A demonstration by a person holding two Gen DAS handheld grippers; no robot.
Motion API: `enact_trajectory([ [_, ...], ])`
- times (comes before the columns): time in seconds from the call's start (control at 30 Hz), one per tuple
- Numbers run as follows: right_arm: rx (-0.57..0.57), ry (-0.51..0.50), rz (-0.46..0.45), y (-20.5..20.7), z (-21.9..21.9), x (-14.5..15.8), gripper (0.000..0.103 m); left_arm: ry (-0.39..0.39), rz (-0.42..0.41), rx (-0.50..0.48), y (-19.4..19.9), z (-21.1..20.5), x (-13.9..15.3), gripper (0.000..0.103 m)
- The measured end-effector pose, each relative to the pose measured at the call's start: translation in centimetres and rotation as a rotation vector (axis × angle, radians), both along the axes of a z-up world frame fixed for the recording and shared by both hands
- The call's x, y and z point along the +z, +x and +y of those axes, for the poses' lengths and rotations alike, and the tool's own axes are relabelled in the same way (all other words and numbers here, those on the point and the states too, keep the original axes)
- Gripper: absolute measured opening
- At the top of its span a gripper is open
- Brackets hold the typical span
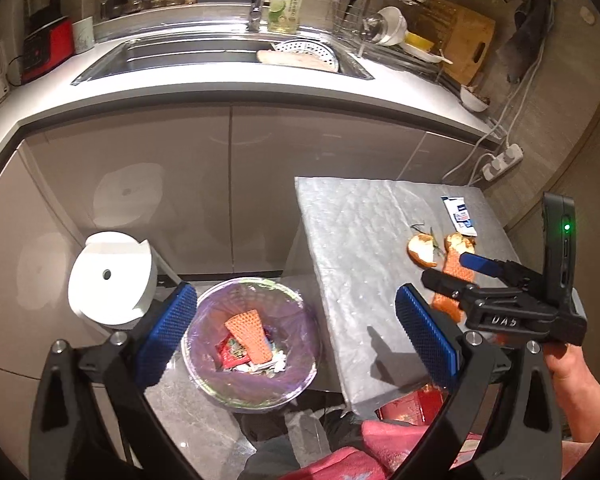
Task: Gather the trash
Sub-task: 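Move the orange fruit net over the bin and open the right tool, then grasp a bread crust with the left tool while the right tool grasps another bread crust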
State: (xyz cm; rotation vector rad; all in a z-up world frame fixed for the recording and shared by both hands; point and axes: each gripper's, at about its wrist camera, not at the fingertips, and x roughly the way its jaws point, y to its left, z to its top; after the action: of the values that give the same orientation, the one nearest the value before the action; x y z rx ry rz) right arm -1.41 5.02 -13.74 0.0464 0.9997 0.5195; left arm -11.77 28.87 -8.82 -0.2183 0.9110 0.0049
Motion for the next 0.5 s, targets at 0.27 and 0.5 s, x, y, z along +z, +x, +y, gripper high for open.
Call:
enact_trajectory([
  [0.27,-0.244,-0.067,0.002,2.4,-12.7,-1.7,0.100,-0.026,-0.001,-0.186,6.2,-8.8,-2.7,0.095],
  [0.5,-0.227,-0.129,-0.001,3.1,-17.8,-3.2,0.100,-0.045,0.065,-0.238,13.2,-15.3,-7.6,0.095],
])
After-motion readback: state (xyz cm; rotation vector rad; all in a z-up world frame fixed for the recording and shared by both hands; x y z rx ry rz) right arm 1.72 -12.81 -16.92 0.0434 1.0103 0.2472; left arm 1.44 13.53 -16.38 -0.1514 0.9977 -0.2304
